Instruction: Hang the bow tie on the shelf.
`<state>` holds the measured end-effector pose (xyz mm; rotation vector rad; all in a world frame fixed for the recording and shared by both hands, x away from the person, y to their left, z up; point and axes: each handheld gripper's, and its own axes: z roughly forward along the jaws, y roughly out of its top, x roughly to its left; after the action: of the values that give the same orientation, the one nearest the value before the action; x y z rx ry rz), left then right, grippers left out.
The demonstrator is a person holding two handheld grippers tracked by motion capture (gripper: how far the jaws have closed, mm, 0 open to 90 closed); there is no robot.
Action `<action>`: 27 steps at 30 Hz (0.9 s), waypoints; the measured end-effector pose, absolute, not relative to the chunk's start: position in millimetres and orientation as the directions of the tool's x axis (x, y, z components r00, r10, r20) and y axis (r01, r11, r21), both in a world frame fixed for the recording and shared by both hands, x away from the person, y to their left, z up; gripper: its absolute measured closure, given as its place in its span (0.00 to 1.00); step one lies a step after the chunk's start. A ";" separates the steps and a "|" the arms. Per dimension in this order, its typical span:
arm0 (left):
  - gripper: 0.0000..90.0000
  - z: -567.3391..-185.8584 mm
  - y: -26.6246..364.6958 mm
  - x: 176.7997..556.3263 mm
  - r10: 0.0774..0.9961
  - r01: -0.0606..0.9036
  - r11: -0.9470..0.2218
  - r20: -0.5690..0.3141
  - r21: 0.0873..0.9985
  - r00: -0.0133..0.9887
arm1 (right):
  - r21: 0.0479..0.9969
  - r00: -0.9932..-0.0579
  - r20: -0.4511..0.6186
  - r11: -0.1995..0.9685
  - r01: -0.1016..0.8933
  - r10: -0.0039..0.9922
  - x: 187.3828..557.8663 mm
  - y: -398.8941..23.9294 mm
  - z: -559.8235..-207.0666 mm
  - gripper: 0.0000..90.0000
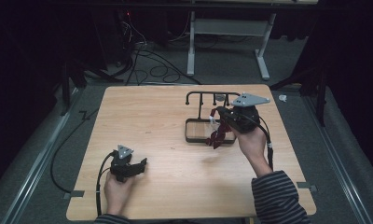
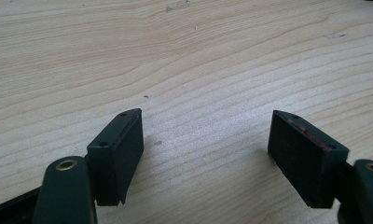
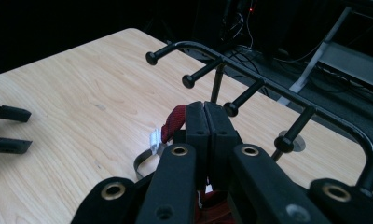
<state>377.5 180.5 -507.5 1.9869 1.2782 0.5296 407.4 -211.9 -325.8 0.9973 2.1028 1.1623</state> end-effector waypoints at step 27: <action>0.30 -507.6 180.3 377.5 0.903 0.614 -0.265 -0.032 0.743 0.428 | 0.850 -0.517 -0.070 0.323 0.417 0.853 454.2 -209.7 -327.9 1.00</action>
<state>377.5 180.3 -507.6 1.9880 1.2781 0.5316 454.2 -209.7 -327.9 1.1157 2.0753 1.1071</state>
